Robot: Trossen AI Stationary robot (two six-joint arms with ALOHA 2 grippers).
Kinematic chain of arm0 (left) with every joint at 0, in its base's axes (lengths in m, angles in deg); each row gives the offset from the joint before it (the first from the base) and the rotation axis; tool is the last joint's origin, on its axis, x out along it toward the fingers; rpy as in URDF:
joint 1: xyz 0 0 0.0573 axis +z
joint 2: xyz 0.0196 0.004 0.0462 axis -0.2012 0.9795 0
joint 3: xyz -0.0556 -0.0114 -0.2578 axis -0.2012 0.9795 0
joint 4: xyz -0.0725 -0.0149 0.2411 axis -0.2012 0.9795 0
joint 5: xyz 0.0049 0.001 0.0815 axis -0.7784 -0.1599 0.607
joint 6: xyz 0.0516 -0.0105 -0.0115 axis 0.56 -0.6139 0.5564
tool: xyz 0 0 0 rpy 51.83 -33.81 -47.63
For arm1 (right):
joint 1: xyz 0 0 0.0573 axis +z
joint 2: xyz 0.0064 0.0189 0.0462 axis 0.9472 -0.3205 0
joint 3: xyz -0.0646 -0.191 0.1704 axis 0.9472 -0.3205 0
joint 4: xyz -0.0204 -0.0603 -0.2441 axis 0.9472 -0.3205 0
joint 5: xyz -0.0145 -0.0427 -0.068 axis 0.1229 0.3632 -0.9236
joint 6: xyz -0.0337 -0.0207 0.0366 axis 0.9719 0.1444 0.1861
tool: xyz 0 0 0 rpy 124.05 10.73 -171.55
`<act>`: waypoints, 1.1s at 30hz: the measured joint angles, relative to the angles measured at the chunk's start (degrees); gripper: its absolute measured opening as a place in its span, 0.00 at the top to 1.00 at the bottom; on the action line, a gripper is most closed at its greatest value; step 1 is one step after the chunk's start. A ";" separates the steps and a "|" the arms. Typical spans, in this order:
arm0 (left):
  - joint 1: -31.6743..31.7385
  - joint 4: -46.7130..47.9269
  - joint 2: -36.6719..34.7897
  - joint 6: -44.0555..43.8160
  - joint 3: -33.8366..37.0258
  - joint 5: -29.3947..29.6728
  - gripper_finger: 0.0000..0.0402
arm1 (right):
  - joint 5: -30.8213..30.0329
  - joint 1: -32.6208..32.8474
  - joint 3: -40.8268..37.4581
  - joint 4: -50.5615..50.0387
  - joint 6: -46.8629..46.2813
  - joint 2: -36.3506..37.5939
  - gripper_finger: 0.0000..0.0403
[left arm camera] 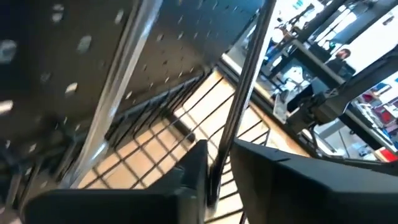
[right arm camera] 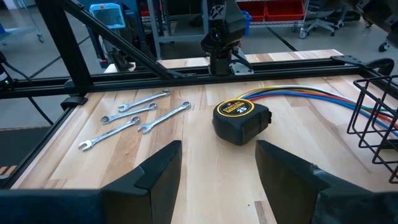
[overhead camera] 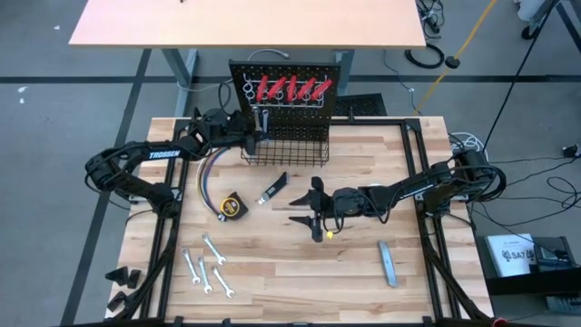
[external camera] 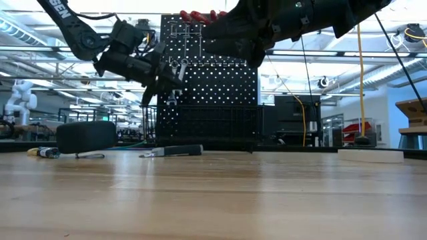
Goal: Hang tools onto peg board
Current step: Hang the wrench on the peg board
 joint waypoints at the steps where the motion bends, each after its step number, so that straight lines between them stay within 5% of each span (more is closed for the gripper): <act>1: -0.03 0.84 0.00 0.02 0.00 0.00 0.78 | 0.00 0.00 0.00 -0.21 0.00 0.00 0.51; 8: -0.06 7.26 0.00 0.39 0.00 -1.59 0.66 | -0.02 0.00 0.00 -0.39 -0.02 0.00 0.51; 22: -0.06 14.25 -1.69 0.68 0.02 -17.92 0.65 | -0.04 0.00 0.00 -1.76 -1.18 0.00 0.51; 26: -0.55 14.66 -5.45 0.90 0.02 -22.65 0.65 | -0.04 0.00 0.00 -2.67 -1.53 0.00 0.51; 33: -4.91 15.06 -19.31 0.49 0.02 -22.05 0.65 | -0.04 0.04 0.00 -3.06 -1.67 0.00 0.51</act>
